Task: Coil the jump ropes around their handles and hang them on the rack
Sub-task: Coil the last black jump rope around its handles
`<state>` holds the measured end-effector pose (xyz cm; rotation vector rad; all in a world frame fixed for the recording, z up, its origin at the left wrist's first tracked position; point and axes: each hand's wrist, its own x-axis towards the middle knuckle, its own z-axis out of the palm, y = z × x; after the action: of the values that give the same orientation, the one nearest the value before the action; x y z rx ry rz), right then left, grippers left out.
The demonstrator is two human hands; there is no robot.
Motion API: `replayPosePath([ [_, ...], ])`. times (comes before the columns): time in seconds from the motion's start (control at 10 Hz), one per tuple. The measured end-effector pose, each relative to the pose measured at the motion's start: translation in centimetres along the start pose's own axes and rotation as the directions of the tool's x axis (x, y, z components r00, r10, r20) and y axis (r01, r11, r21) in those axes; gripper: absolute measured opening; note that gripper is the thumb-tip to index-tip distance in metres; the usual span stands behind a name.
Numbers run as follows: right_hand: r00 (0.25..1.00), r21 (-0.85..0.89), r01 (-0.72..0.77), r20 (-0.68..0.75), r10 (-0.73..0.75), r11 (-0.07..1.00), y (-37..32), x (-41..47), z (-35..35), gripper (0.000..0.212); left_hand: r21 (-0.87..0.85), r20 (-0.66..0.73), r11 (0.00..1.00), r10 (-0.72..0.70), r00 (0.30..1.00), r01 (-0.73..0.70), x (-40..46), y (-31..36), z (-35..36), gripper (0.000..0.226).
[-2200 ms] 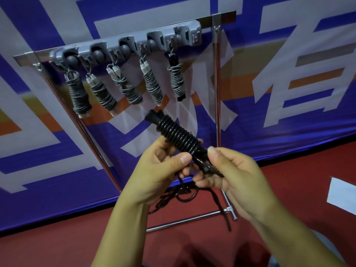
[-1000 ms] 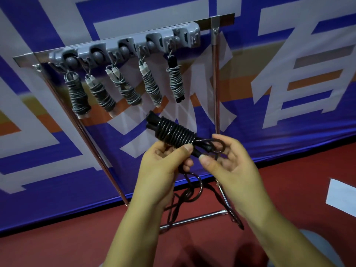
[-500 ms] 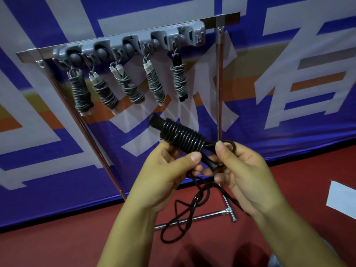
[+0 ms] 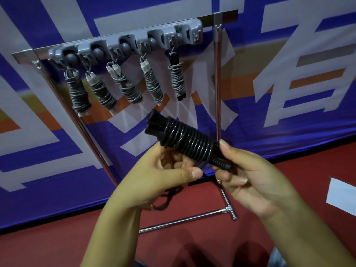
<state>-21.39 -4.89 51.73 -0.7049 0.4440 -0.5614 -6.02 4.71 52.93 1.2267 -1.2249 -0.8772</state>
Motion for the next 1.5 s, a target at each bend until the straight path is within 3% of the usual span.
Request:
replayPosePath([
  [0.1,0.996,0.106,-0.076,-0.027,0.079,0.991,-0.3,-0.2,0.5,0.015,0.020,-0.033,0.998,0.053,0.998,-0.053,0.0,-0.3,0.4,0.023],
  [0.2,0.964,0.284,-0.264,0.036,0.265,0.922,-0.1,0.4,0.5,0.025,0.000,-0.077,0.997,0.082,0.994,-0.082,0.1,-0.9,0.4,0.038],
  [0.3,0.838,0.472,-0.545,0.320,0.442,0.693,0.7,1.0,0.0,0.047,-0.058,-0.019,0.986,0.155,0.988,-0.156,0.3,-1.5,0.6,0.056],
  [0.4,0.810,0.439,-0.586,0.335,0.481,0.681,1.0,0.9,0.0,0.032,-0.094,-0.112,0.989,0.101,0.989,-0.112,0.4,-1.6,0.5,0.051],
  [0.5,0.956,0.057,-0.293,0.014,0.293,0.954,1.7,0.4,0.6,0.030,-0.095,-0.196,0.993,0.055,0.979,-0.075,0.4,-1.8,0.6,0.046],
  [0.6,0.964,-0.453,0.178,-0.099,-0.247,0.874,3.3,0.5,0.2,0.045,-0.101,-0.303,0.991,0.058,0.951,-0.093,0.7,-2.0,0.8,0.037],
  [0.7,0.832,-0.753,0.426,0.109,-0.544,0.501,4.4,1.0,-0.8,0.035,-0.199,-0.325,0.977,0.010,0.946,-0.079,1.0,-2.3,1.2,0.035],
  [0.8,0.790,-0.780,0.472,0.168,-0.590,0.410,4.1,1.2,-1.1,0.024,-0.325,-0.278,0.945,-0.066,0.958,-0.029,1.0,-2.2,1.9,0.024],
  [0.9,0.807,-0.740,0.469,0.137,-0.575,0.483,3.6,1.3,-1.2,0.013,-0.373,-0.245,0.928,-0.123,0.962,0.023,1.0,-2.1,2.4,0.022],
  [1.0,0.800,-0.700,0.482,0.106,-0.590,0.528,3.5,1.3,-1.5,0.015,-0.295,-0.175,0.954,-0.100,0.979,0.044,0.8,-2.1,2.6,0.011],
  [1.1,0.813,-0.647,0.490,0.097,-0.574,0.584,3.2,1.0,-1.6,0.021,-0.365,-0.017,0.929,-0.075,0.997,0.063,0.7,-2.1,1.8,0.014],
  [1.2,0.839,-0.577,0.472,0.061,-0.541,0.666,2.8,0.7,-1.3,0.023,-0.441,0.160,0.886,-0.080,0.984,0.144,0.7,-2.2,0.7,0.046],
  [1.3,0.850,-0.571,0.447,0.033,-0.525,0.688,2.6,0.4,-1.2,0.026,-0.376,0.151,0.910,-0.128,0.980,0.177,0.9,-2.2,0.5,0.055],
  [1.5,0.845,-0.606,0.425,-0.001,-0.535,0.673,2.4,-0.1,-1.0,0.025,0.033,-0.012,0.991,-0.131,0.991,0.132,0.9,-1.7,0.3,0.034],
])
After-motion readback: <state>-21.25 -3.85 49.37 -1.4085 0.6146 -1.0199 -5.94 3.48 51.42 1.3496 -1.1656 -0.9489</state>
